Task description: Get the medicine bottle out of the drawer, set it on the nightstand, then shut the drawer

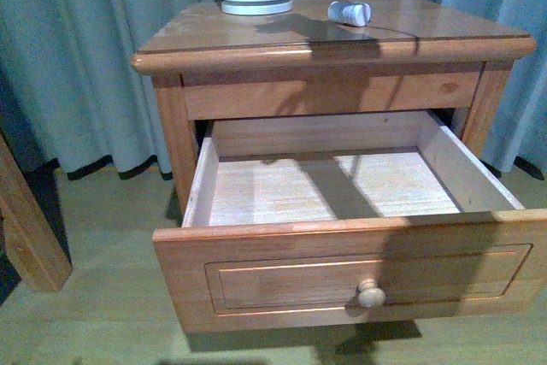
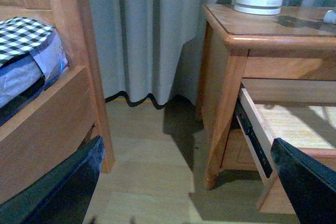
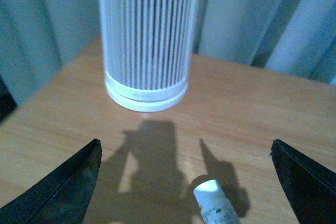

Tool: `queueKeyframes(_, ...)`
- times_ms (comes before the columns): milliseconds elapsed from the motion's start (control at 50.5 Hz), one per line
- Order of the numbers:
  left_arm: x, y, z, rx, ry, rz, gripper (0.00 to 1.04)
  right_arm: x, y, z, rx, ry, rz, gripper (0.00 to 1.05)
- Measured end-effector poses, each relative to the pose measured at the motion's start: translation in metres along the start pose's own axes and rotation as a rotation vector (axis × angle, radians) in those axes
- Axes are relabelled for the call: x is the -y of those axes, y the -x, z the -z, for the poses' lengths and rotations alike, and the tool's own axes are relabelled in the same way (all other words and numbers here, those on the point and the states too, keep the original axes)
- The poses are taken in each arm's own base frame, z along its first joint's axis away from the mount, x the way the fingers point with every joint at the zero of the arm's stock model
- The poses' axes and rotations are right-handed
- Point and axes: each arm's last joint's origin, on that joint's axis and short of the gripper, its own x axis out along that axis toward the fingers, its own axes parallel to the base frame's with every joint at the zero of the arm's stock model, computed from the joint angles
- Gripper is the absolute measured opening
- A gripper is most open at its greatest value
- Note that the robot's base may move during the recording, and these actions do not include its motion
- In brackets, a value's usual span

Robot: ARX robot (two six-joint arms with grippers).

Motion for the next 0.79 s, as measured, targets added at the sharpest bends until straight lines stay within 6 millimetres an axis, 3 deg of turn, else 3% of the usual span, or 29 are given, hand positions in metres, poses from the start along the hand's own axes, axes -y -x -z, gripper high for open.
queueKeyframes(59, 0.000, 0.000, 0.000, 0.000, 0.000, 0.000, 0.98, 0.000, 0.041, -0.009, 0.029, -0.015, -0.029, 0.98)
queueKeyframes(119, 0.000, 0.000, 0.000, 0.000, 0.000, 0.000, 0.98, 0.000, 0.110, -0.017, 0.065, -0.028, -0.038, 0.96)
queueKeyframes(139, 0.000, 0.000, 0.000, 0.000, 0.000, 0.000, 0.98, 0.000, 0.119, -0.017, 0.067, -0.031, -0.039, 0.95)
queueKeyframes(178, 0.000, 0.000, 0.000, 0.000, 0.000, 0.000, 0.98, 0.001, 0.156, -0.013, 0.075, -0.038, -0.041, 0.88)
queueKeyframes(258, 0.000, 0.000, 0.000, 0.000, 0.000, 0.000, 0.98, 0.002, 0.210, 0.011, 0.076, -0.046, -0.021, 0.75)
queueKeyframes(317, 0.000, 0.000, 0.000, 0.000, 0.000, 0.000, 0.98, 0.001, 0.230, 0.038, 0.021, -0.071, -0.013, 0.66)
queueKeyframes(396, 0.000, 0.000, 0.000, 0.000, 0.000, 0.000, 0.98, -0.002, 0.240, 0.092, -0.127, -0.103, 0.010, 0.54)
queueKeyframes(456, 0.000, 0.000, 0.000, 0.000, 0.000, 0.000, 0.98, -0.005, 0.241, 0.145, -0.285, -0.119, 0.022, 0.44)
queueKeyframes(555, 0.000, 0.000, 0.000, 0.000, 0.000, 0.000, 0.98, -0.009, 0.246, 0.203, -0.426, -0.135, 0.052, 0.30)
queueKeyframes(654, 0.000, 0.000, 0.000, 0.000, 0.000, 0.000, 0.98, -0.011, 0.245, 0.239, -0.459, -0.134, 0.090, 0.14)
queueKeyframes(733, 0.000, 0.000, 0.000, 0.000, 0.000, 0.000, 0.98, -0.011, 0.237, 0.255, -0.447, -0.134, 0.123, 0.02)
queueKeyframes(793, 0.000, 0.000, 0.000, 0.000, 0.000, 0.000, 0.98, -0.012, 0.228, 0.265, -0.430, -0.130, 0.140, 0.03)
